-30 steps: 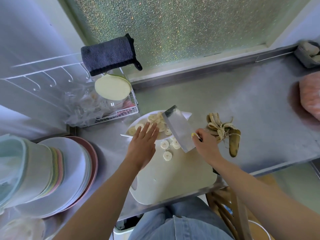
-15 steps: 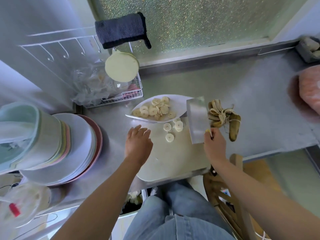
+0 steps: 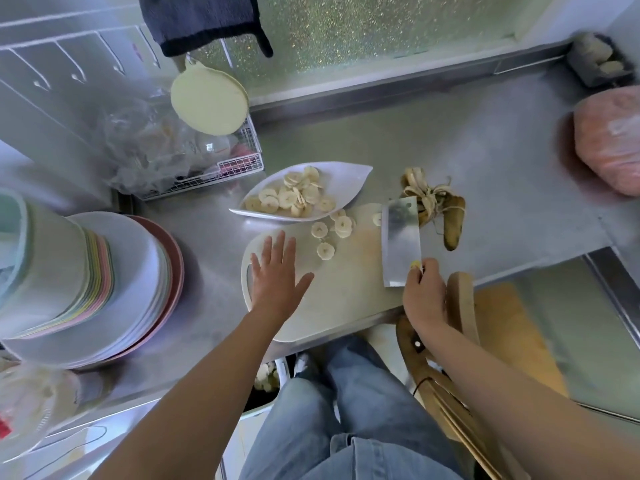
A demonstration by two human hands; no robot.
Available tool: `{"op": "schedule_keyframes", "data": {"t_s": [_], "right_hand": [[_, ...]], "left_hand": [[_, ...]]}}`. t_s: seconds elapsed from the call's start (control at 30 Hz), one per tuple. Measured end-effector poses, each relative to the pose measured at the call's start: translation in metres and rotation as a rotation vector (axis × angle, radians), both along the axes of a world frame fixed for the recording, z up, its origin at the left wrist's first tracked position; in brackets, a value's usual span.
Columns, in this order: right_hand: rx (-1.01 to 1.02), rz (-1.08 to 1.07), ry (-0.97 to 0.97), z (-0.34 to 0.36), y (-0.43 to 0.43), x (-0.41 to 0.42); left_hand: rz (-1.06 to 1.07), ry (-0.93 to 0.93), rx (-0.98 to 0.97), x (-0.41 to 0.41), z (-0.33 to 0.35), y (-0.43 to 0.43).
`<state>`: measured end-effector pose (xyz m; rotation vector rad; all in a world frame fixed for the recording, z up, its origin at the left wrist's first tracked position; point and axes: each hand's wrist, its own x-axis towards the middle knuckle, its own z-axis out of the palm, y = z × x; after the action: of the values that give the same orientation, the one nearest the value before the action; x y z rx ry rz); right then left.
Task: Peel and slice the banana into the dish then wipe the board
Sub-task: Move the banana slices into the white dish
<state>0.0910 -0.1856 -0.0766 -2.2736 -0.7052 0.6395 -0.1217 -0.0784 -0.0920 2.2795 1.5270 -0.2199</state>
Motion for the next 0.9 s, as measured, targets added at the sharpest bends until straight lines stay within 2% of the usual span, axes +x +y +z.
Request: {"op": "schedule_keyframes", "data": {"t_s": [0.17,0.4,0.77,0.9], "right_hand": [[0.027,0.031,0.042,0.000,-0.002,-0.001],[0.045,0.066,0.100,-0.015,0.003,0.001],[0.058,0.049,-0.033,-0.012,-0.016,-0.016],[-0.030,0.027,-0.065,-0.012,-0.020,-0.010]], "left_hand": [[-0.050,0.076,-0.038,-0.004,-0.014,0.004],[-0.066,0.032,-0.041,-0.018,-0.023,-0.003],[-0.012,-0.018,-0.069,-0.067,-0.017,-0.027],[-0.011,0.007,-0.045,-0.065,-0.010,-0.027]]}}
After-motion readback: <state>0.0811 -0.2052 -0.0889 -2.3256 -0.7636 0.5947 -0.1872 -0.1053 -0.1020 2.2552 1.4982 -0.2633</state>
